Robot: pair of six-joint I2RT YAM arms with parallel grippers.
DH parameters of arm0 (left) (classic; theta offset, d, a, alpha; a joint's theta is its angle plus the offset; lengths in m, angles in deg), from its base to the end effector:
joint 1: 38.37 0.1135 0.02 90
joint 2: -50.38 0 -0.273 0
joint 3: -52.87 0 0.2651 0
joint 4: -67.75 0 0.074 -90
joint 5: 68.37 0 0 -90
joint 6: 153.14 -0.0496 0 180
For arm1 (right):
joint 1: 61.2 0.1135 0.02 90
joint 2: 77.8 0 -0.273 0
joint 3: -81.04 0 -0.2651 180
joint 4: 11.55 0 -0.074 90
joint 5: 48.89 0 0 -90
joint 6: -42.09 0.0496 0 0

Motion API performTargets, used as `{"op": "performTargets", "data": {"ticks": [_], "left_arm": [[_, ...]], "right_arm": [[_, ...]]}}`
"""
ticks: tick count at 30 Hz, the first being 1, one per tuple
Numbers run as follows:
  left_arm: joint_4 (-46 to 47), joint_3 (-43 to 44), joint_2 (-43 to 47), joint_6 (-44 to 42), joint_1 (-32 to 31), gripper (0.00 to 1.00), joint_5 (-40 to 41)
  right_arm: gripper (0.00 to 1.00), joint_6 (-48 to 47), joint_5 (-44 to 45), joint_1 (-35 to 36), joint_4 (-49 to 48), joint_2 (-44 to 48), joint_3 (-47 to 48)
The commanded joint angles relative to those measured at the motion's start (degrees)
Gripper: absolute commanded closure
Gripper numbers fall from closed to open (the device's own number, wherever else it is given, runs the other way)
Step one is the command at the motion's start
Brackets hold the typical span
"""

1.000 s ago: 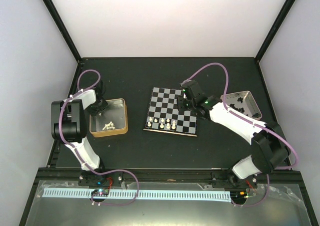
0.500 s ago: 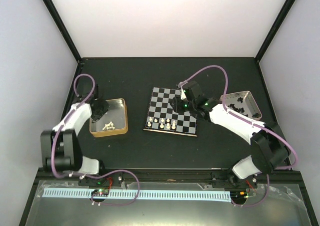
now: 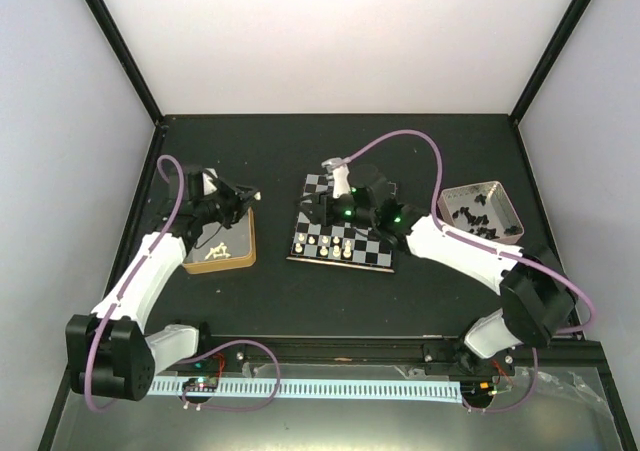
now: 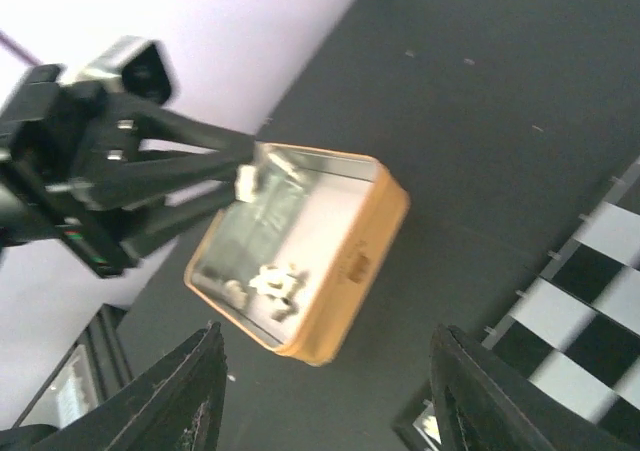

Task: Set up the chess pieces on the board
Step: Place the chess piece on the chessboard.

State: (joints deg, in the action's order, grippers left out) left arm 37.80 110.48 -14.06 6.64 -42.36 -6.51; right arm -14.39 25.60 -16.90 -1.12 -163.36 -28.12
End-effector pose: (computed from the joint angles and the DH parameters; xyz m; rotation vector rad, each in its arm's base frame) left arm 0.2575 -0.0414 0.2578 -1.0514 2.1810 -1.2039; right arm 0.2523 0.2648 0.2666 -0.3916 2.1477 1.0983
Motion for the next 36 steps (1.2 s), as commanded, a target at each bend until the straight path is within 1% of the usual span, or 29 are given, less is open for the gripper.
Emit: {"op": "performTargets", "data": {"ticks": [1, 4, 6, 8, 12, 19, 22, 28, 30, 33, 36], "left_arm": [[10.5, 1.7, 0.5, 14.7, -2.9, 0.91, -9.9], [15.8, 0.5, 0.8, 21.0, -3.9, 0.90, -13.7], [17.8, -0.2, 1.5, 23.2, -4.3, 0.90, -14.9], [18.2, -0.5, 2.3, 24.1, -4.4, 0.90, -15.3], [18.8, -0.9, 2.6, 24.9, -4.8, 0.90, -16.0], [19.7, -1.3, 2.0, 25.6, -5.5, 0.90, -15.9], [19.9, -1.4, 2.2, 25.9, -5.7, 0.90, -15.9], [20.3, -1.6, 2.2, 26.5, -6.0, 0.90, -16.2], [20.5, -1.7, 2.2, 26.8, -6.1, 0.90, -16.4], [21.1, -1.8, 2.2, 27.5, -6.2, 0.90, -16.6], [22.5, -2.1, 2.4, 28.6, -6.1, 0.90, -16.8]], "right_arm": [[0.43, -2.4, 4.8, 4.9, -6.5, -1.8, 4.8], [0.47, -4.8, 5.7, 6.4, -9.6, -3.2, 5.9], [0.49, -6.9, 8.1, 6.6, -9.1, -4.0, 6.8], [0.53, -8.7, 9.7, 6.7, -8.3, -4.7, 8.1], [0.54, -9.7, 11.0, 7.0, -7.0, -6.0, 10.1], [0.59, -9.3, 9.2, 7.8, -6.6, -8.3, 13.0], [0.67, -8.5, 8.8, 7.9, -5.6, -9.6, 14.5], [0.87, -7.9, 9.5, 8.1, -4.0, -11.4, 16.1], [0.90, -7.9, 9.9, 8.1, -3.9, -11.6, 16.4], [0.90, -8.5, 10.8, 8.2, -3.6, -11.8, 16.7], [0.82, -9.3, 11.6, 8.2, -3.0, -12.2, 16.8]]}}
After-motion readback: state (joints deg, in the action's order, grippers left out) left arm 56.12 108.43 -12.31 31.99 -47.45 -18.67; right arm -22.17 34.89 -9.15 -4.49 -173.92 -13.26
